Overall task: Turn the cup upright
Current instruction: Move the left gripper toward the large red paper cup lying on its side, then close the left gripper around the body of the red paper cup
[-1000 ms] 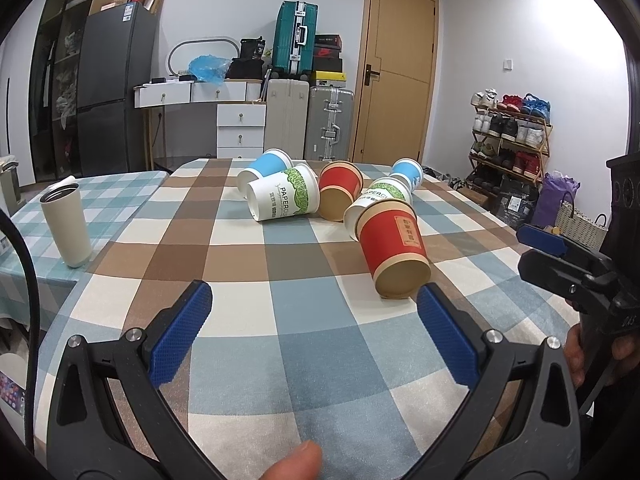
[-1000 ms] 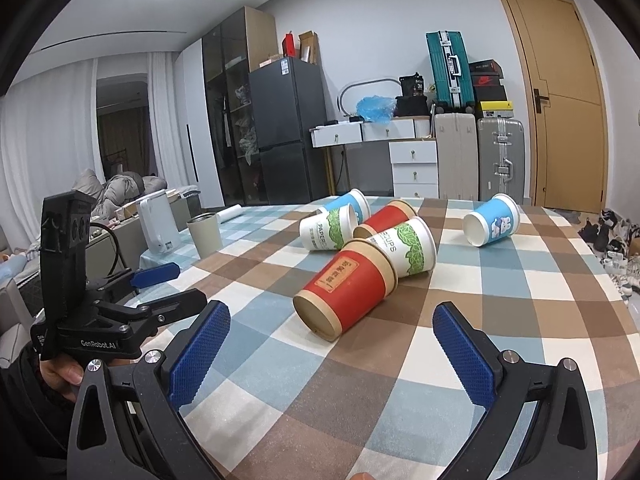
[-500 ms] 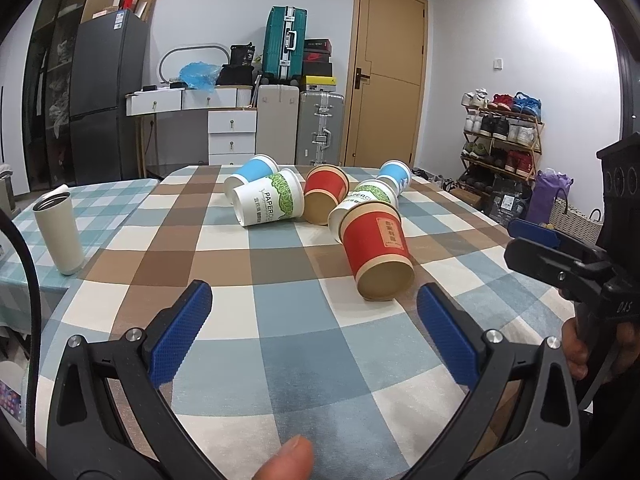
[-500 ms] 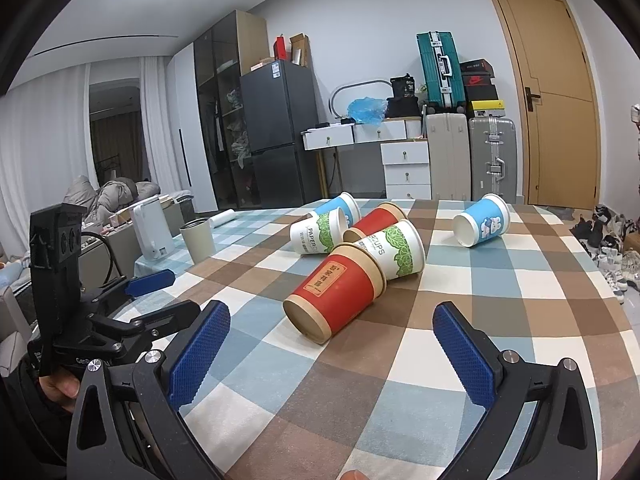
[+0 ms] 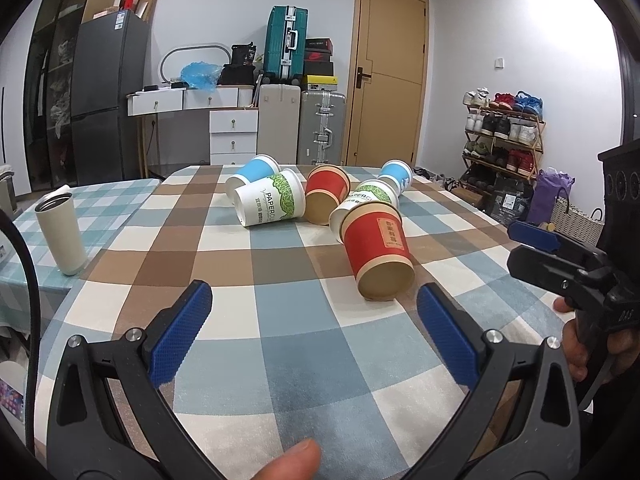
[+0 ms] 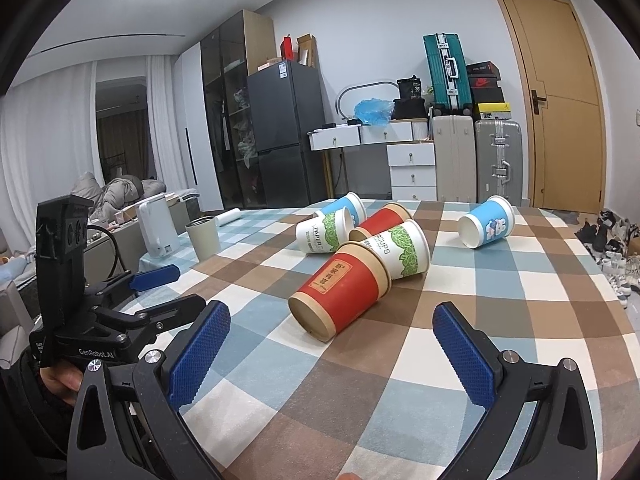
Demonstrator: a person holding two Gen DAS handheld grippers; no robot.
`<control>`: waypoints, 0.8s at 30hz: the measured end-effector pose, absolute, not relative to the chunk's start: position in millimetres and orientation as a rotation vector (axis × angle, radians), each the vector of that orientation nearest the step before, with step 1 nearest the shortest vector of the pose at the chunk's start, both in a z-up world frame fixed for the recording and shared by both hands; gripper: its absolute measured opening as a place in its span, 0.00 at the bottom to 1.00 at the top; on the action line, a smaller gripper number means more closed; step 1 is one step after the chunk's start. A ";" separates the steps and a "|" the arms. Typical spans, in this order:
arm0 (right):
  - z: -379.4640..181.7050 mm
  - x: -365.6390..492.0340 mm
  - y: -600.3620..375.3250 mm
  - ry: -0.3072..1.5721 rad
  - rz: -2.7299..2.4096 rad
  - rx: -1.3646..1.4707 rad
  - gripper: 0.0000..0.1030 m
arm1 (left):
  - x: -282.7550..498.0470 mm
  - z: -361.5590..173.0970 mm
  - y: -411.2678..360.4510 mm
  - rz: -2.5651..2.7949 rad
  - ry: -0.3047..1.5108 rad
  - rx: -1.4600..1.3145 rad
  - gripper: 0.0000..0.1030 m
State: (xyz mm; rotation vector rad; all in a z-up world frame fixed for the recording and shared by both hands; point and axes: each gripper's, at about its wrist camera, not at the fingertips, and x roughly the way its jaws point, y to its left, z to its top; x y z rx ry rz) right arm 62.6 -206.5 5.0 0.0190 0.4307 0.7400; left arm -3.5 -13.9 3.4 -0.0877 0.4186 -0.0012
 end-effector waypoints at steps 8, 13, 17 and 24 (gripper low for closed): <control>3.7 63.1 -202.1 0.448 0.737 -0.001 1.00 | 1.7 5.6 -20.5 -0.011 0.443 -0.068 0.99; 3.8 66.6 -206.1 0.464 0.713 0.023 1.00 | 9.5 9.5 -18.4 -0.020 0.468 -0.091 0.99; 2.5 71.2 -206.1 0.491 0.691 0.014 1.00 | 17.5 12.5 -20.7 -0.023 0.482 -0.088 0.99; 2.8 76.5 -210.3 0.517 0.660 -0.006 1.00 | 45.5 15.4 -35.2 -0.032 0.541 -0.071 0.99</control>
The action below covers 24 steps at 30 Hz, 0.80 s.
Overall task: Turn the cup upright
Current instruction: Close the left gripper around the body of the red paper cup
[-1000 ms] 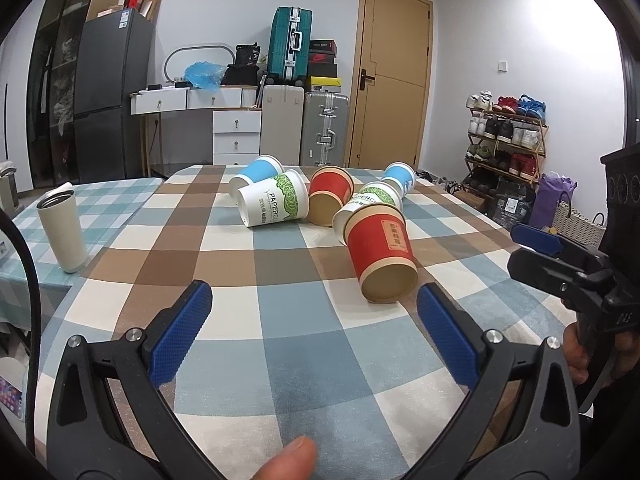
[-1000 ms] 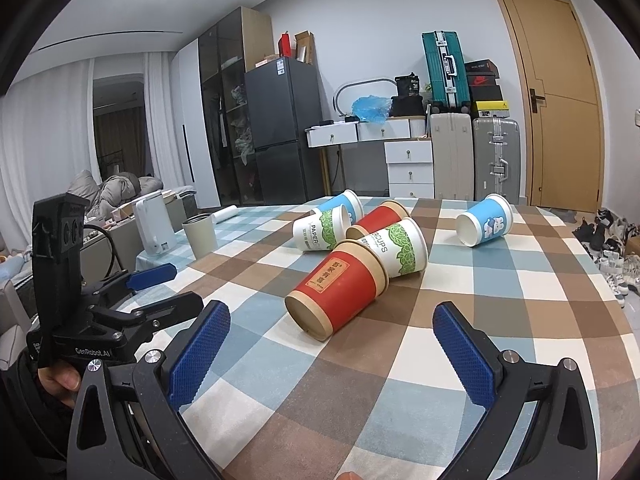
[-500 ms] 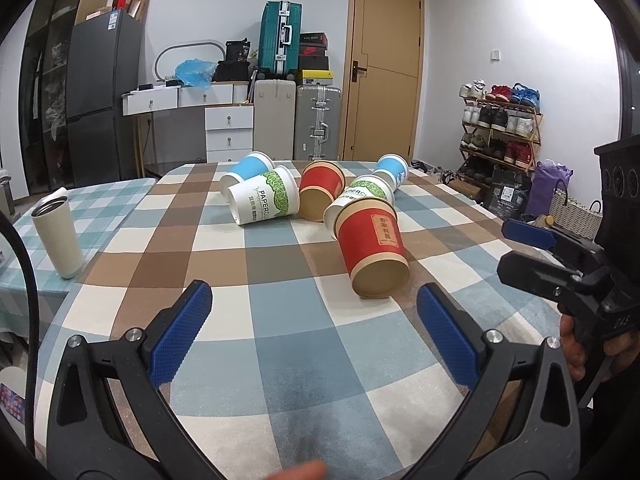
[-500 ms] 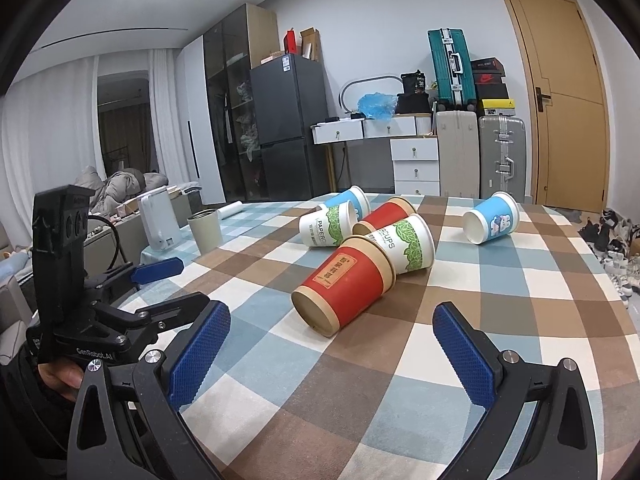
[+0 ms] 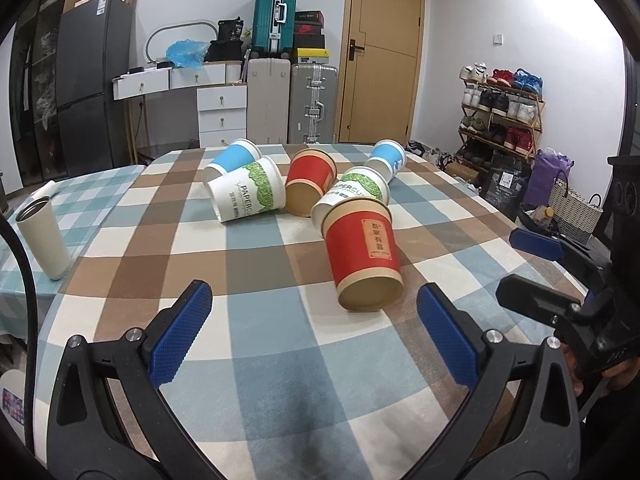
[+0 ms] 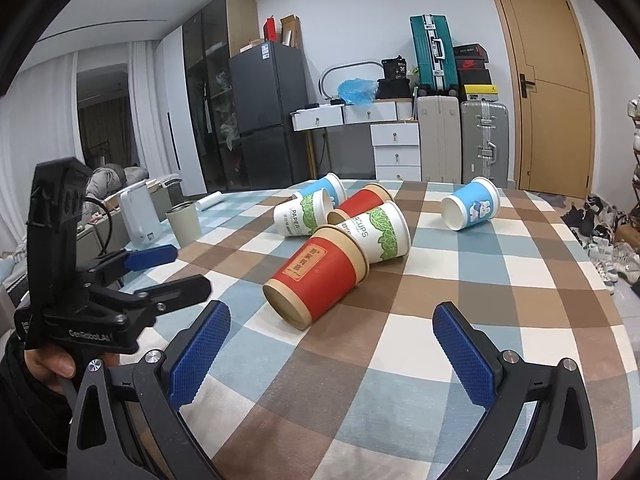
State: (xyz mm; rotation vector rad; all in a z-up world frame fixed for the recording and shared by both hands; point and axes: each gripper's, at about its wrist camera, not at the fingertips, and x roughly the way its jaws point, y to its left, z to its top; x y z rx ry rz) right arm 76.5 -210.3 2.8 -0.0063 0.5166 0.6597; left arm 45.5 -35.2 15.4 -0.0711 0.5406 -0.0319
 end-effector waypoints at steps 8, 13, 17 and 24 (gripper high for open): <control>2.7 85.4 -226.7 0.530 0.580 0.018 1.00 | 73.5 12.7 -56.4 -0.031 0.572 -0.017 0.99; 1.5 91.2 -232.8 0.553 0.558 0.046 1.00 | 92.3 6.6 -63.8 -0.037 0.614 -0.019 0.99; 0.6 92.2 -233.6 0.557 0.564 0.043 1.00 | 107.3 -0.6 -65.4 -0.037 0.657 -0.030 0.99; 0.3 93.8 -236.2 0.564 0.571 0.062 1.00 | 126.6 -6.4 -71.0 -0.048 0.697 -0.040 0.96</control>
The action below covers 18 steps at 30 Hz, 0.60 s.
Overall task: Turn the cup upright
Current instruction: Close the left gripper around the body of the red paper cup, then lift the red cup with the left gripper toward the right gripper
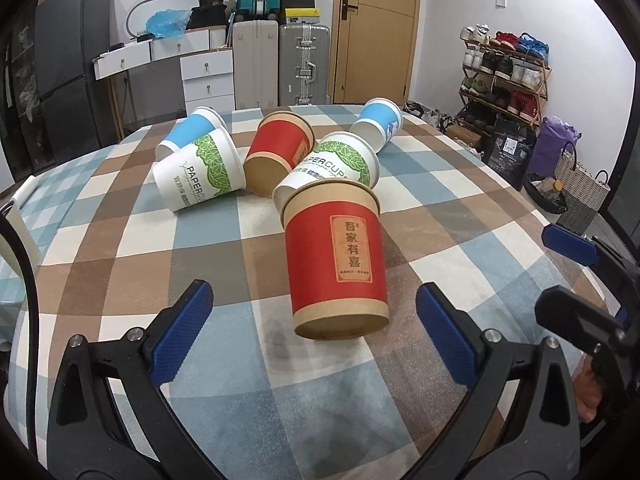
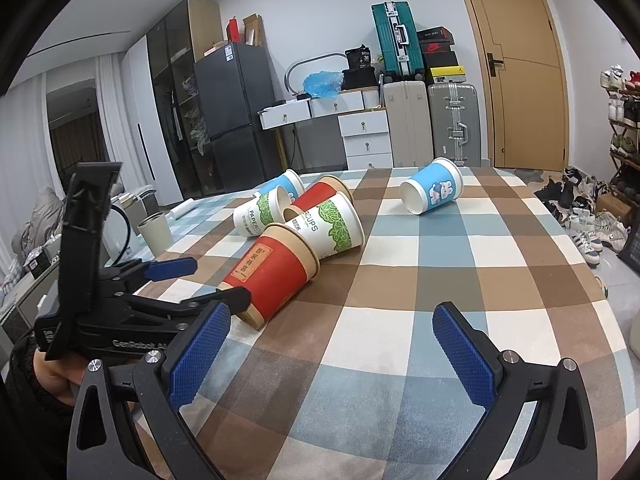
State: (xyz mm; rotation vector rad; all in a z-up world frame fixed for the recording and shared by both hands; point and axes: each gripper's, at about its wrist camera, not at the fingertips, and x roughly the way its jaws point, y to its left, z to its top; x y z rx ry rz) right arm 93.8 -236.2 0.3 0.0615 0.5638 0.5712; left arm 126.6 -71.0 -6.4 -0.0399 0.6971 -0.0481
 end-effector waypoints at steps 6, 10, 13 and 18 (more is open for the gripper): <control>-0.3 95.3 -235.9 0.571 0.573 0.068 1.00 | 137.8 -10.8 -77.9 -0.059 0.727 -0.024 0.86; -0.4 95.1 -236.0 0.573 0.574 0.066 1.00 | 144.0 -15.4 -81.8 -0.078 0.760 -0.016 0.66; -0.5 94.4 -236.1 0.570 0.576 0.066 1.00 | 145.0 -16.8 -84.0 -0.088 0.767 -0.018 0.53; -0.7 93.8 -235.7 0.571 0.581 0.068 1.00 | 139.9 -14.3 -81.4 -0.080 0.751 -0.042 0.52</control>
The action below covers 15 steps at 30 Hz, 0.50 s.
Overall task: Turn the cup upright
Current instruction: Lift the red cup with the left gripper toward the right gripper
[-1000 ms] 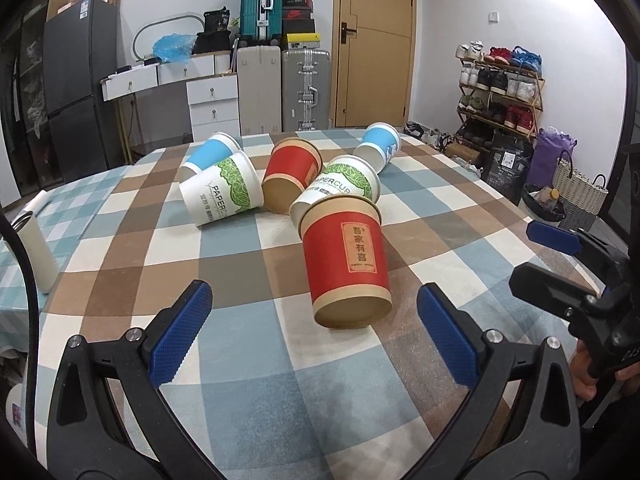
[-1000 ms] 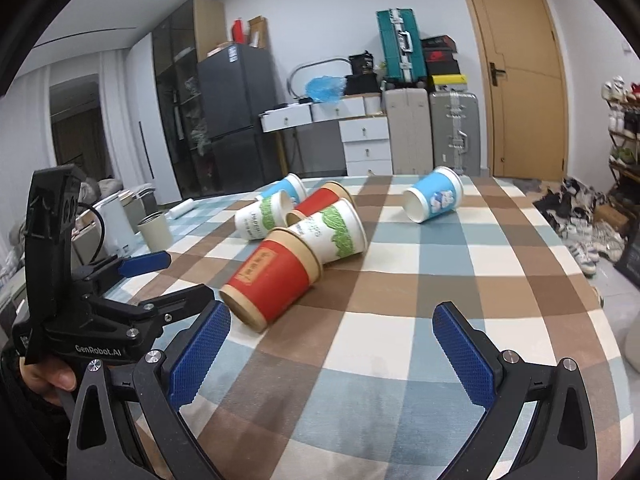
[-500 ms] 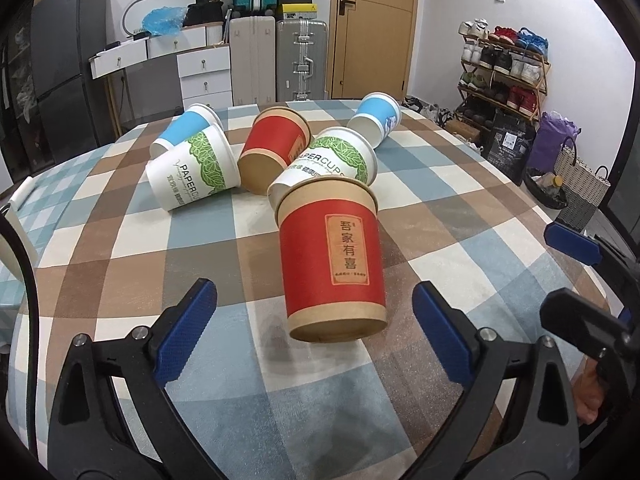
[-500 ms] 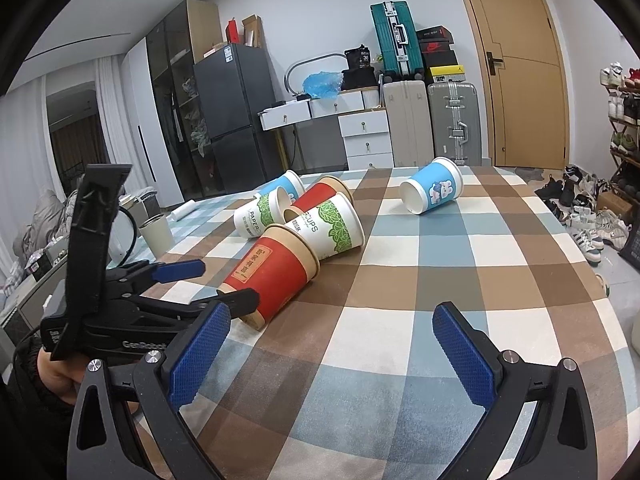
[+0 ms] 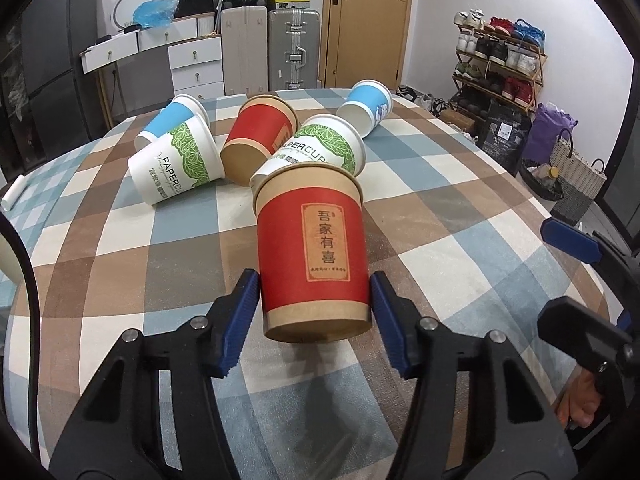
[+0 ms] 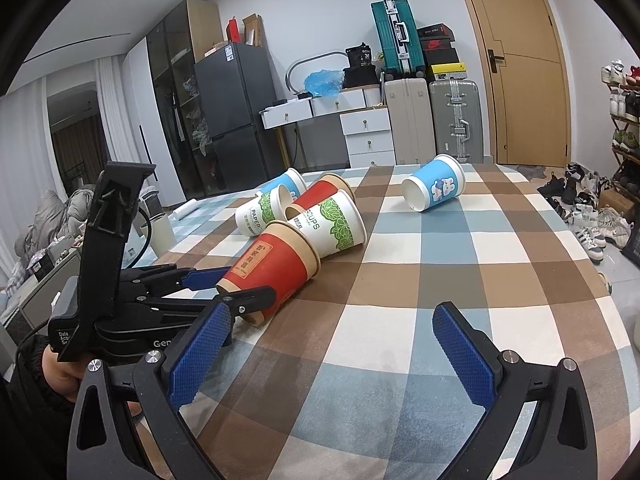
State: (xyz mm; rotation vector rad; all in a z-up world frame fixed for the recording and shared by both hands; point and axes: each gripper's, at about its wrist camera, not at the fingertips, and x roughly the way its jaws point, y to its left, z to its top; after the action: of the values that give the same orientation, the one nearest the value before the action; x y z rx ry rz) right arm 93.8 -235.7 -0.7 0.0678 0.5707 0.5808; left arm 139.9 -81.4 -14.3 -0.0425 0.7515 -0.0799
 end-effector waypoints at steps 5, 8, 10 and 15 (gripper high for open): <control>-0.7 94.2 -234.2 0.565 0.585 0.067 1.00 | 129.3 -7.2 -75.0 -0.065 0.725 -0.074 0.52; 0.2 92.6 -233.4 0.561 0.587 0.063 1.00 | 120.5 -1.0 -69.4 -0.047 0.706 -0.095 0.52; 1.0 90.9 -232.2 0.555 0.590 0.060 1.00 | 112.6 3.3 -66.2 -0.035 0.694 -0.103 0.52; 2.1 85.8 -228.4 0.549 0.610 0.054 1.00 | 90.7 14.1 -57.6 -0.005 0.654 -0.112 0.52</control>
State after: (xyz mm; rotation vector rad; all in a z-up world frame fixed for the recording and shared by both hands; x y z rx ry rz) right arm 85.8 -228.4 2.1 0.0541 0.5495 0.6096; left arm 90.7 -57.6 14.1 -0.1123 0.6542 -0.0055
